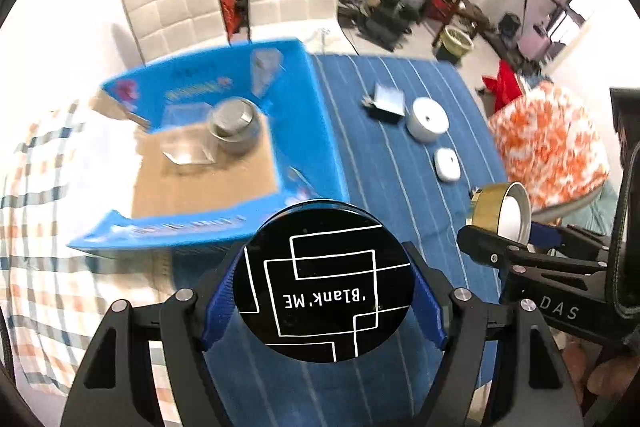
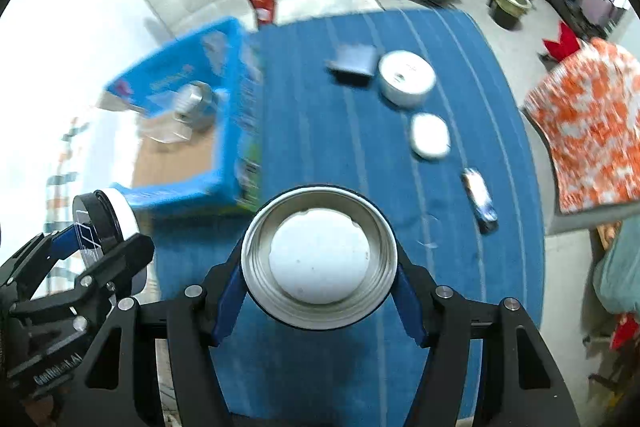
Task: Organize rigid objects
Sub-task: 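Place the coaster into the blue box with the left tool while the right tool places the metal cup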
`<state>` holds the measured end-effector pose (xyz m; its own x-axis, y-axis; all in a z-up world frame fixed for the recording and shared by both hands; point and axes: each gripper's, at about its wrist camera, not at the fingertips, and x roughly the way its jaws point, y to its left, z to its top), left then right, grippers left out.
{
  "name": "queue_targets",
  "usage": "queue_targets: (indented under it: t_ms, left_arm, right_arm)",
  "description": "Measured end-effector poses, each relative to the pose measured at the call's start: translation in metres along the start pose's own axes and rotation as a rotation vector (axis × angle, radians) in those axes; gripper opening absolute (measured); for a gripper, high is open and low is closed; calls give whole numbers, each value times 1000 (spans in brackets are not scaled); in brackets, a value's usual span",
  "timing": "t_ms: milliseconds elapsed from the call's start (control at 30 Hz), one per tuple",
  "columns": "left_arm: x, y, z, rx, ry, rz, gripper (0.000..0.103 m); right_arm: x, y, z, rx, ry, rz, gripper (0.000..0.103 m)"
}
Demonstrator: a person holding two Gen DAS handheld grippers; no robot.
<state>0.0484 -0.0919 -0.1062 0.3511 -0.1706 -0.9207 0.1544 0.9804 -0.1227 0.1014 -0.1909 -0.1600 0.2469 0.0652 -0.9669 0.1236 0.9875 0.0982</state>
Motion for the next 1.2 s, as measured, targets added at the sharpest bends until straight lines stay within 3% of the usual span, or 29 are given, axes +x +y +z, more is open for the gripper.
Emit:
queue_targets:
  t_ms: [167, 267, 533, 800, 967, 1200]
  left_arm:
    - [-22, 63, 22, -70, -44, 48, 73]
    - [-21, 110, 38, -99, -56, 117, 73]
    - [56, 201, 77, -125, 63, 174, 73]
    - [150, 228, 99, -95, 233, 184, 73]
    - [181, 228, 104, -58, 293, 199, 73]
    - [194, 225, 105, -52, 322, 184, 73]
  right_arm:
    - [-12, 58, 14, -45, -32, 62, 67]
    - [-1, 93, 27, -56, -32, 88, 67]
    - [71, 159, 66, -60, 30, 39, 67]
    - [165, 174, 85, -22, 185, -59, 67]
    - [202, 182, 91, -35, 244, -120, 67]
    - [237, 185, 101, -23, 304, -176, 67]
